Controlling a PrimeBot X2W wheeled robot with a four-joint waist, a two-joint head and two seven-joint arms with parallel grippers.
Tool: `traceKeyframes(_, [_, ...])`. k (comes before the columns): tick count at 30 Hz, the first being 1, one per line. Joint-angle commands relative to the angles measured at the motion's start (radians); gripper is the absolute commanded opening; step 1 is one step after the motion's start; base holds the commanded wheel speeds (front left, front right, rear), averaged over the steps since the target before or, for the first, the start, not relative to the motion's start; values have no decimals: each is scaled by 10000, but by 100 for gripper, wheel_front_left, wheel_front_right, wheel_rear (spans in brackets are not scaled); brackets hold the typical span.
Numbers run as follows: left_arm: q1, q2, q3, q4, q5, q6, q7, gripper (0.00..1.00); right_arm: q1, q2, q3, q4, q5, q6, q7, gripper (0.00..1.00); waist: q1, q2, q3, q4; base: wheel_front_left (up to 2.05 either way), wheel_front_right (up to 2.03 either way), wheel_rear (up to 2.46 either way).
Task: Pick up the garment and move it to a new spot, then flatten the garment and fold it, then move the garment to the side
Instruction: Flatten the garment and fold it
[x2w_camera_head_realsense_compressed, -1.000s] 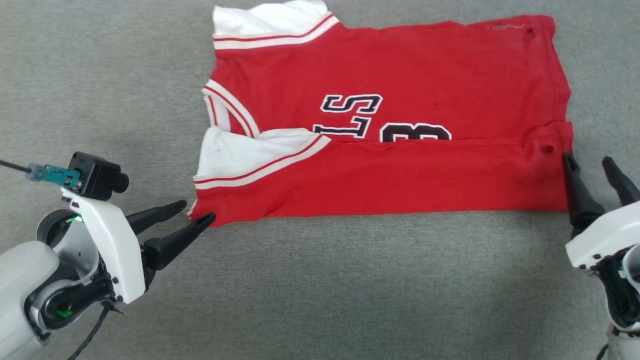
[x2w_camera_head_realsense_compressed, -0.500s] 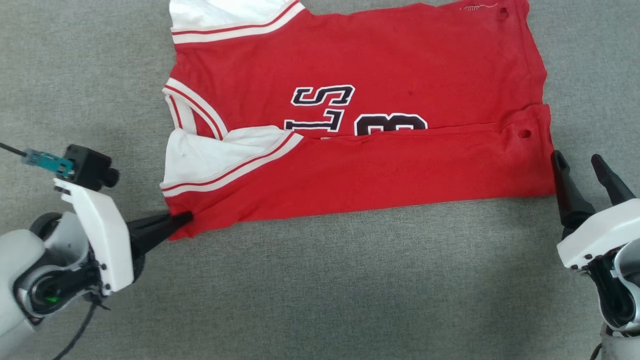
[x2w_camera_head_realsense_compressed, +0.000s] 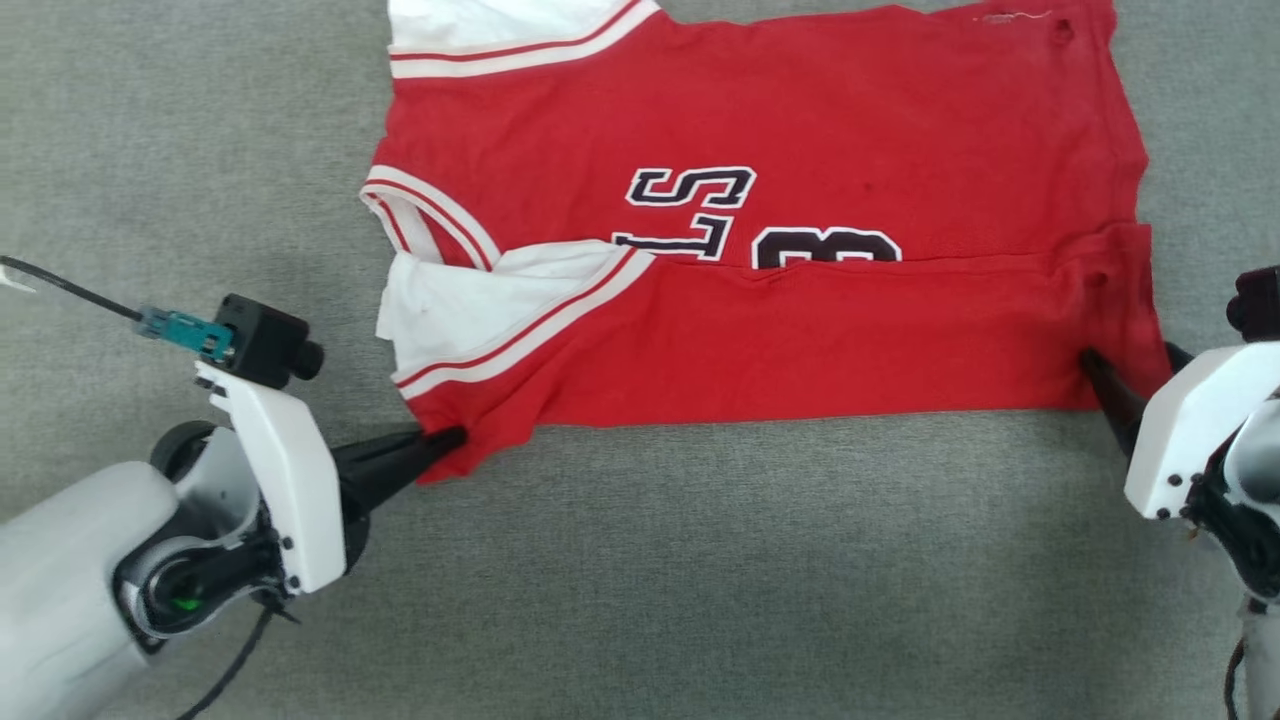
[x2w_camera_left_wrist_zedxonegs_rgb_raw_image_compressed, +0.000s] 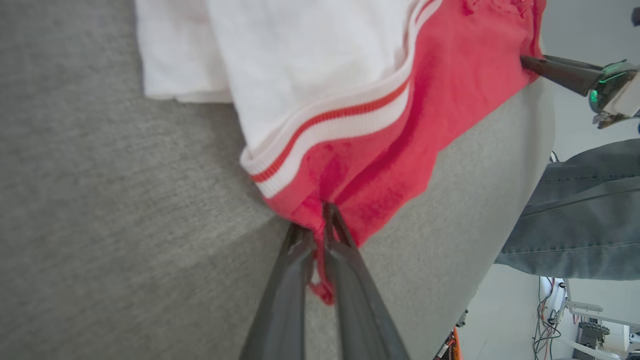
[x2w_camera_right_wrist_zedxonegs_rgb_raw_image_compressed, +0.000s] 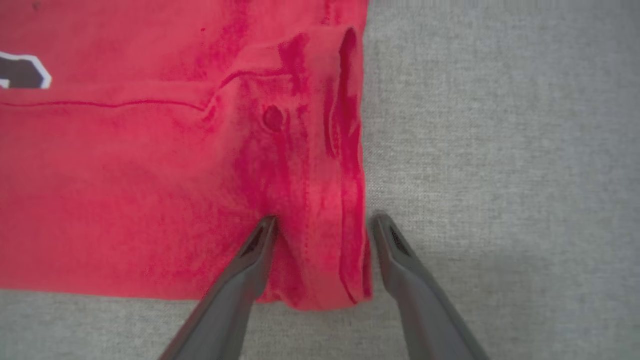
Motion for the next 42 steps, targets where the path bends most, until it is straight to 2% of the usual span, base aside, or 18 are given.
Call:
traceKeyframes(1, [6,-172,-159,17,119,27,-11,0,-13,-17,92,310,-18,-3,173,41,0,0,-37,117,0,0,0])
traceKeyframes(2, [-1,-234,-172,23,108,27,-64,0,-72,-29,77,412,-12,-3,240,0,0,0,-67,177,0,0,0])
traceKeyframes(9, [322,-176,-199,-118,-22,25,-688,0,252,-268,-274,293,275,-5,269,0,0,0,-542,424,0,0,0])
traceKeyframes(19, [1360,714,-298,-1262,51,25,-1787,0,1613,-719,-512,-666,691,-5,581,0,0,0,-1044,454,0,0,0])
traceKeyframes(27, [2308,1028,-432,-1885,250,25,-2315,0,2625,-678,-748,-1318,903,-5,694,0,0,0,-1124,478,0,0,0])
traceKeyframes(28, [2341,1026,-436,-1891,245,25,-2380,0,2672,-658,-793,-1363,883,-5,644,4,0,0,-1129,484,0,0,0])
traceKeyframes(29, [2348,1022,-441,-1868,262,25,-2440,0,2694,-608,-854,-1397,844,-5,592,72,0,0,-1149,481,0,0,0])
traceKeyframes(30, [2325,1017,-440,-1841,338,25,-2541,24,2674,-549,-942,-1454,768,-5,494,100,0,0,-1154,481,0,0,0])
traceKeyframes(31, [2282,1001,-438,-1796,367,25,-2618,51,2630,-470,-1051,-1498,704,-5,368,100,0,0,-1162,484,0,0,0])
traceKeyframes(32, [2282,1001,-438,-1796,367,25,-2618,51,2630,-470,-1051,-1498,704,-5,368,100,0,0,-1162,484,0,0,0])
traceKeyframes(33, [2241,989,-438,-1756,384,25,-2695,94,2609,-411,-1081,-1548,615,-3,241,100,0,0,-1173,482,0,0,0])
traceKeyframes(34, [2200,991,-436,-1753,375,25,-2751,100,2592,-363,-1113,-1640,499,-3,60,100,0,0,-1185,476,0,0,0])
traceKeyframes(39, [1942,1310,-219,-1677,363,25,-3258,100,2417,26,-1183,-2226,-86,-3,-1433,100,0,0,-1214,321,0,0,0])
traceKeyframes(42, [1629,1552,53,-1379,465,25,-3662,100,2342,528,-1088,-2349,-388,-3,-2612,100,0,0,-1187,156,0,0,0])
